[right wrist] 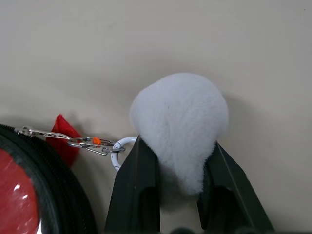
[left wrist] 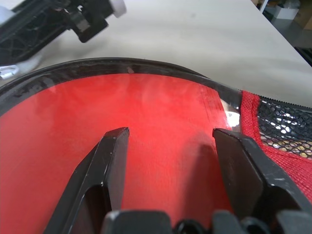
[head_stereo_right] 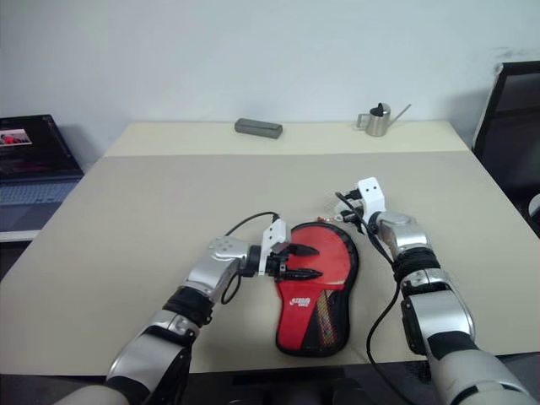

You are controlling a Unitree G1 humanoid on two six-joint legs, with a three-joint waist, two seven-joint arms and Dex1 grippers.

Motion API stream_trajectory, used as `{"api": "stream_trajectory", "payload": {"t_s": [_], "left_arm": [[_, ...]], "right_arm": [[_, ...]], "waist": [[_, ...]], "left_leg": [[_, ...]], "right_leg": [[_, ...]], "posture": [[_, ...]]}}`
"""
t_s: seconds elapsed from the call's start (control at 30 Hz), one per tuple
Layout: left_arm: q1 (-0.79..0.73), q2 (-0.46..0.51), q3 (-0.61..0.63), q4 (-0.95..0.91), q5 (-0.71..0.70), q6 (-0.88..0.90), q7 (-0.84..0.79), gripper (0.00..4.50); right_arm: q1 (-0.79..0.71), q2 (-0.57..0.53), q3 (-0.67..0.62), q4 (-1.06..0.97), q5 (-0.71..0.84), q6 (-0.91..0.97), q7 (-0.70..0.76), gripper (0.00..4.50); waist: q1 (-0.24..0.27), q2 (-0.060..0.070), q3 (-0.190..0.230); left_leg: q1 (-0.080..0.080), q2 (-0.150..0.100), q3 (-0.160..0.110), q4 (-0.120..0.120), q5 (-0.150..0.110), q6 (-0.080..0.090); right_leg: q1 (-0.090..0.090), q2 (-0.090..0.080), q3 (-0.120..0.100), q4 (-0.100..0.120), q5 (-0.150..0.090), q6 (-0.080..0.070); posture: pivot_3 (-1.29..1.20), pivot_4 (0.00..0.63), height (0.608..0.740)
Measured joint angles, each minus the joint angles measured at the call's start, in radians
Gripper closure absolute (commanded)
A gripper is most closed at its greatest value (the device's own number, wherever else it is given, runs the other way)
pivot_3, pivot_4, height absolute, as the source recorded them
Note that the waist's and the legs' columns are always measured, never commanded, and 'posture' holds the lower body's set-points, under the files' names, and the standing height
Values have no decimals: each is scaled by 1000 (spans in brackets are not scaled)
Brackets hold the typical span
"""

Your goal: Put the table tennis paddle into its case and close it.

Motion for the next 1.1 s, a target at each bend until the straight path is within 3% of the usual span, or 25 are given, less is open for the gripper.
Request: {"api": "stream_trajectory", "payload": {"t_s": [0.67,1.1], "left_arm": [[-18,-28,-30,121,47,-188,12,1509],[-49,-37,-51,144,51,-161,-60,1509]], "right_arm": [[254,-36,-13,-464,5,223,-42,3967],[574,-310,-67,-950,108,507,65,3973]], "waist": [[13,4,-8],[27,3,-9]], "left_leg": [[9,0,0,-1,0,0],[9,0,-1,-4,-2,2]], "right_leg": [[10,0,0,-1,-3,5],[14,0,-1,-10,-5,7]], "posture": [[0,150,740],[0,150,740]]}}
